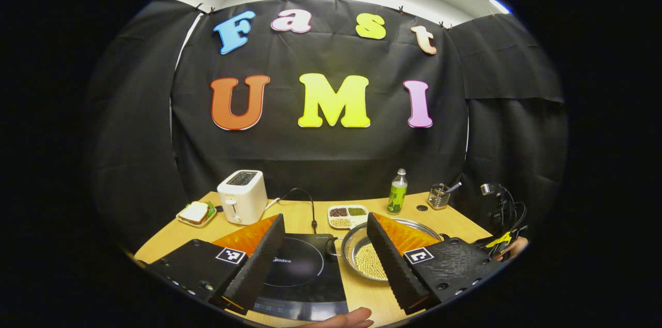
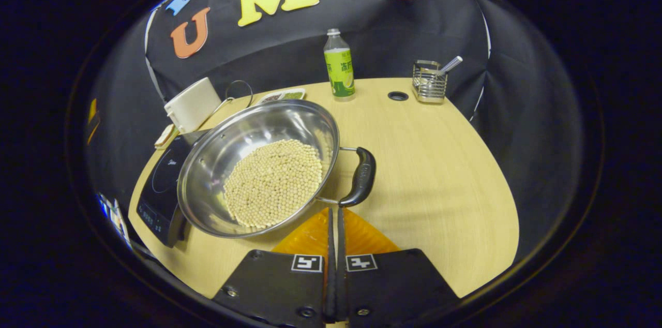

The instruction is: First push the handle of the pot to place it horizontally, then grasp the pot with both hands and set it on the induction cooktop.

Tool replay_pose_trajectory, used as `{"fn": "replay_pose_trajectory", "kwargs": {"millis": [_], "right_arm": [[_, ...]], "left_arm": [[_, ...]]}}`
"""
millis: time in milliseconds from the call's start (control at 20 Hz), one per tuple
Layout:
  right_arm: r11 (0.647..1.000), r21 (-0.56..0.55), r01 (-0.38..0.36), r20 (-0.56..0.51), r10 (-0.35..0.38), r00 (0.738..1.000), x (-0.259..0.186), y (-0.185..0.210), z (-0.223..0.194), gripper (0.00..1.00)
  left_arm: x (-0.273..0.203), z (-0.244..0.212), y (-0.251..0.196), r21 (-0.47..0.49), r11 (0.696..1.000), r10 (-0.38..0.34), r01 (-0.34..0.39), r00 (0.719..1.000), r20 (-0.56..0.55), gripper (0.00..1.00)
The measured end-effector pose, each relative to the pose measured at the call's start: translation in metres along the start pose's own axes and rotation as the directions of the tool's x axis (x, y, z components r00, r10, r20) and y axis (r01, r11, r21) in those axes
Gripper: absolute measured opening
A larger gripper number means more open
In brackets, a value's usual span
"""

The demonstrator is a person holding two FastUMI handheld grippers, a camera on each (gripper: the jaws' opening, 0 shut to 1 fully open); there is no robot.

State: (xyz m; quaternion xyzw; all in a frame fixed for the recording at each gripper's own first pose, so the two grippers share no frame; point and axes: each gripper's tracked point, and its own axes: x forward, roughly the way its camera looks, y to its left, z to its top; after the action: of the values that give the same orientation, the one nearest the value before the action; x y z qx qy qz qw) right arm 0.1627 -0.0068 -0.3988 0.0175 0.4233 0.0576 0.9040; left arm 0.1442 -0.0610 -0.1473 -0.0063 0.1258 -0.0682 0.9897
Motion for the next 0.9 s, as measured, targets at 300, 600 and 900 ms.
{"fn": "replay_pose_trajectory", "kwargs": {"millis": [300, 600, 900], "right_arm": [[0.999, -0.001, 0.049, 0.069, -0.049, 0.996, 0.004, -0.013, 0.026, 0.04], [0.998, -0.005, 0.057, 0.104, -0.056, 0.993, -0.007, -0.013, 0.034, 0.01], [0.998, -0.011, 0.056, 0.195, -0.052, 0.979, -0.025, -0.013, 0.053, 0.25]], "left_arm": [[0.008, -0.015, -0.006, -0.022, 1.000, -0.020, 0.019, 0.999, -0.043, 0.95], [0.025, -0.027, -0.013, -0.058, 0.998, -0.027, 0.022, 0.996, -0.081, 0.95], [0.057, -0.064, -0.030, -0.079, 0.996, -0.064, 0.049, 0.977, -0.201, 0.96]]}}
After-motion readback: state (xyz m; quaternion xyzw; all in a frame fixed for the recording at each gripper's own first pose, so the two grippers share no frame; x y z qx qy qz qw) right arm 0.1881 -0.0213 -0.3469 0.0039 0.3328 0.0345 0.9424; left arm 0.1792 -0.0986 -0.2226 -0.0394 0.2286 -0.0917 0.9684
